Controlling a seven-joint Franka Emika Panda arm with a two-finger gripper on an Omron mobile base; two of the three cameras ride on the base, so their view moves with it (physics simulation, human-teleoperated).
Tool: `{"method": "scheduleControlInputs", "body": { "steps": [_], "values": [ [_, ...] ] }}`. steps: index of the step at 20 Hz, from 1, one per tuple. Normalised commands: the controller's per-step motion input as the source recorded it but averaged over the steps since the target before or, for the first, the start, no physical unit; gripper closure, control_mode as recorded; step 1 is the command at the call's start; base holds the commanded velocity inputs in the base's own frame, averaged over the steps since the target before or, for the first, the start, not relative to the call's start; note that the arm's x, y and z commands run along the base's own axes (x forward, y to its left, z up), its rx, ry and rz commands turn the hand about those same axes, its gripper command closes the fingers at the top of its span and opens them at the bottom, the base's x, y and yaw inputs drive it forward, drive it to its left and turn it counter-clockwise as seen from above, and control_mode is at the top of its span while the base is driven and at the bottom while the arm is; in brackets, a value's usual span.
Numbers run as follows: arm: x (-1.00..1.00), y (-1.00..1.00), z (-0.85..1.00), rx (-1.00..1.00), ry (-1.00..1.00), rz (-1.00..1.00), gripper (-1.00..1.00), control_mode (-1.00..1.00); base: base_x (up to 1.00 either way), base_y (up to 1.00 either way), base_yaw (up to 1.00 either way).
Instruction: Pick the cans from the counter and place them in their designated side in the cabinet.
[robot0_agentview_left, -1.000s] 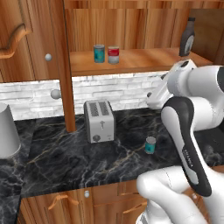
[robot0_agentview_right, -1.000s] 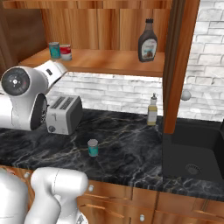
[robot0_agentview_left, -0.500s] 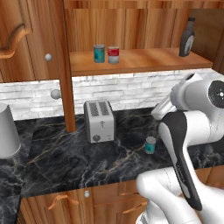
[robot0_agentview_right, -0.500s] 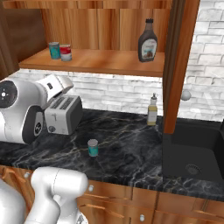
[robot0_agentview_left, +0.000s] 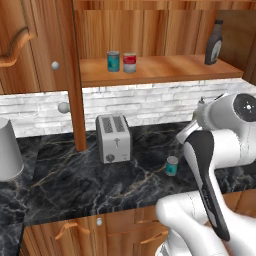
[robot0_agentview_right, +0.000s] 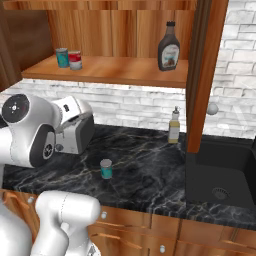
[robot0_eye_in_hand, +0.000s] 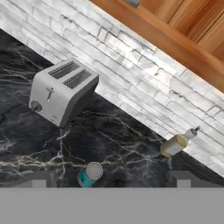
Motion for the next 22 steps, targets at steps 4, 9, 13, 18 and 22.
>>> {"method": "scheduleControlInputs", "body": {
  "steps": [4,9,13,18,22],
  "values": [
    [0.0,-0.18,-0.17,0.16,0.11,-0.01,-1.0,-1.0,0.0,0.0,0.0],
    [0.0,-0.13,-0.17,0.07,0.05,-0.08,-1.0,-1.0,0.0,0.0,0.0],
    [0.0,-0.11,-0.14,0.1,0.08,-0.16,-1.0,-1.0,0.0,0.0,0.0],
    [0.0,-0.12,-0.1,0.07,0.19,-0.13,-1.0,-1.0,0.0,0.0,0.0],
    [0.0,-0.08,-0.09,0.11,0.15,-0.06,-1.0,-1.0,0.0,0.0,0.0]
  ]
}}
